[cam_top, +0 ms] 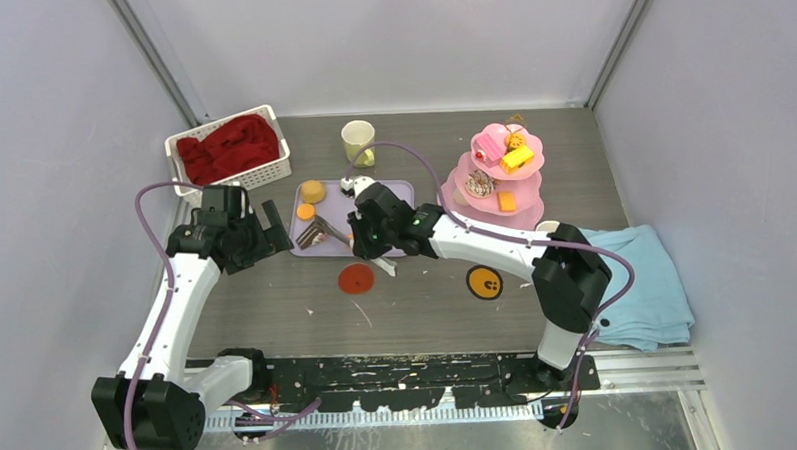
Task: Serve the afternoon tea
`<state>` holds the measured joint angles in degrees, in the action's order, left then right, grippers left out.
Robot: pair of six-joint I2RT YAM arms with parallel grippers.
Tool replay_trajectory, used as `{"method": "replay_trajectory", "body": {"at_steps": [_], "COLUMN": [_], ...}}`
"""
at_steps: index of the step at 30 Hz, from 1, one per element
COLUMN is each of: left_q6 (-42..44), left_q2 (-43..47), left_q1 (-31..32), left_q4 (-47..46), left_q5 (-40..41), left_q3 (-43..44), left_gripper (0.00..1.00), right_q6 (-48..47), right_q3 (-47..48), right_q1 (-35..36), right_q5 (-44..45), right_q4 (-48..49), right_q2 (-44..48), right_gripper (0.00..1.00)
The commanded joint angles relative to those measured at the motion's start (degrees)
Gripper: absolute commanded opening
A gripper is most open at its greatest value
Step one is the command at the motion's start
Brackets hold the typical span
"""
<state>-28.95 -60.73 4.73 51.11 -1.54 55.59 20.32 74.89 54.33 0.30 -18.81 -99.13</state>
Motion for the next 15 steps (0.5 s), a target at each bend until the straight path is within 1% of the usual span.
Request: {"method": "replay_trajectory", "body": {"at_steps": [1,6,15], "left_q6": [1.3,1.3,1.1], "left_q2": [1.4,1.3,1.2], "left_q1": [-0.4,-0.4,-0.4], "left_q4": [-0.4,-0.6,-1.0], "left_q5": [0.3,0.0,-0.4], "left_q3": [1.2,1.2,1.1], "left_gripper": [0.99,0.99,0.99], "right_q6": [0.7,0.7,0.3], "right_q3": [0.6,-1.2,-7.1], "right_q1": [0.5,0.5,0.4], "right_q5": [0.7,2.8,10.5], "right_q4": [3.7,2.6,-2.3], "right_q2": [4.1,7.6,18.8], "right_gripper": [0.01,0.01,0.01]}}
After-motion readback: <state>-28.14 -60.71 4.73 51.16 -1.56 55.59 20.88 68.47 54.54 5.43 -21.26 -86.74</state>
